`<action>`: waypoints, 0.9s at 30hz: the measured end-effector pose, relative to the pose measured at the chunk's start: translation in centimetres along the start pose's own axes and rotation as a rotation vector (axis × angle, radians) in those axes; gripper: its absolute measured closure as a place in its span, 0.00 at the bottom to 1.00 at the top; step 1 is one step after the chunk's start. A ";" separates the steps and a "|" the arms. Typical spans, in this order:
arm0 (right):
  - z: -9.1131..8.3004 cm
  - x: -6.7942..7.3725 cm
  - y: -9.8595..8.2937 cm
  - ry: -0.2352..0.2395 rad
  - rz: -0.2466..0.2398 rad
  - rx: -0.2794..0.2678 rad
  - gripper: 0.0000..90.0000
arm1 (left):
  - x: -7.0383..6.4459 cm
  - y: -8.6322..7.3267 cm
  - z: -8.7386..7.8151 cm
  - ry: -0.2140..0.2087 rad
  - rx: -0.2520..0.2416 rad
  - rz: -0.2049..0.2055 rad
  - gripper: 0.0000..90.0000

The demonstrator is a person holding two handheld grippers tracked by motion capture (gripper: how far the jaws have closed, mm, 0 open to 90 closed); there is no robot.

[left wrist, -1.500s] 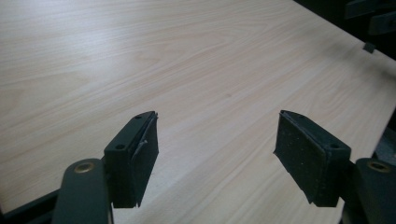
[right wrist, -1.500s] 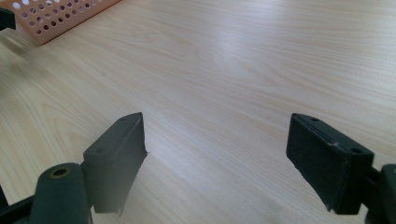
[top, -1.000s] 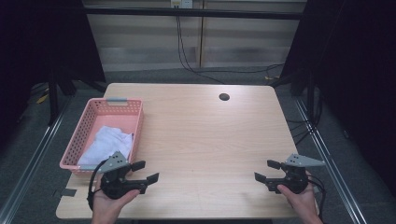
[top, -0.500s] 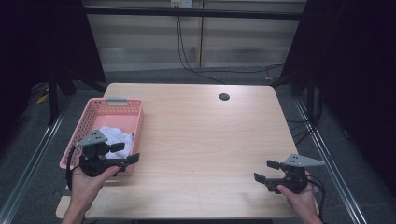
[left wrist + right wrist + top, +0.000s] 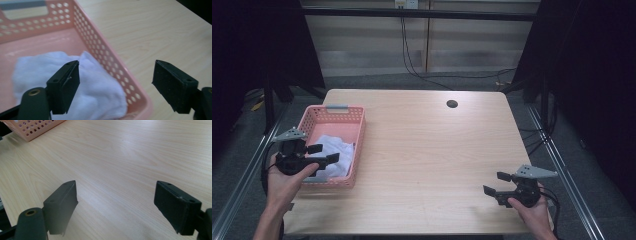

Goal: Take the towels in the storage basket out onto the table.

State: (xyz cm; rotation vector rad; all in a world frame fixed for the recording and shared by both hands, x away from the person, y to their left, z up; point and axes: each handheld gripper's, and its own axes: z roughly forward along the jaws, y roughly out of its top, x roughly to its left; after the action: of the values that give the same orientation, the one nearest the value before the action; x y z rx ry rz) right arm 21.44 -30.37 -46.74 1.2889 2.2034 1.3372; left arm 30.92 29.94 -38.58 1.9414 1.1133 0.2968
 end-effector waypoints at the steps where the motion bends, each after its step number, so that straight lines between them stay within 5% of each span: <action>1: 0.0 0.0 0.0 0.000 0.000 0.000 0.21 | 0.3 0.0 0.0 0.012 -0.005 -0.004 0.25; 11: 0.2 0.0 0.0 0.009 0.001 0.010 0.20 | 3.0 0.2 0.6 0.081 0.075 0.001 0.25; 19: 0.3 -0.1 0.0 0.010 0.000 0.019 0.20 | 4.3 0.3 3.1 0.023 0.190 -0.017 0.21; 22: 0.3 -0.1 0.0 0.012 0.003 0.020 0.20 | 4.4 0.6 3.8 0.033 0.230 -0.018 0.21; 25: 0.3 -0.1 0.0 0.017 0.007 0.018 0.20 | 4.7 0.8 4.4 0.067 0.255 -0.019 0.20; 27: 0.4 -0.1 0.0 0.021 0.008 0.017 0.20 | 4.8 0.8 5.1 0.103 0.324 -0.013 0.20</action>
State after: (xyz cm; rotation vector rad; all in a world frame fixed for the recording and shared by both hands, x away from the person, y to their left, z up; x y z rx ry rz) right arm 21.71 -30.20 -46.91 1.2968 2.2305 1.3444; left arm 37.05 30.77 -42.02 2.2220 1.3054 0.2217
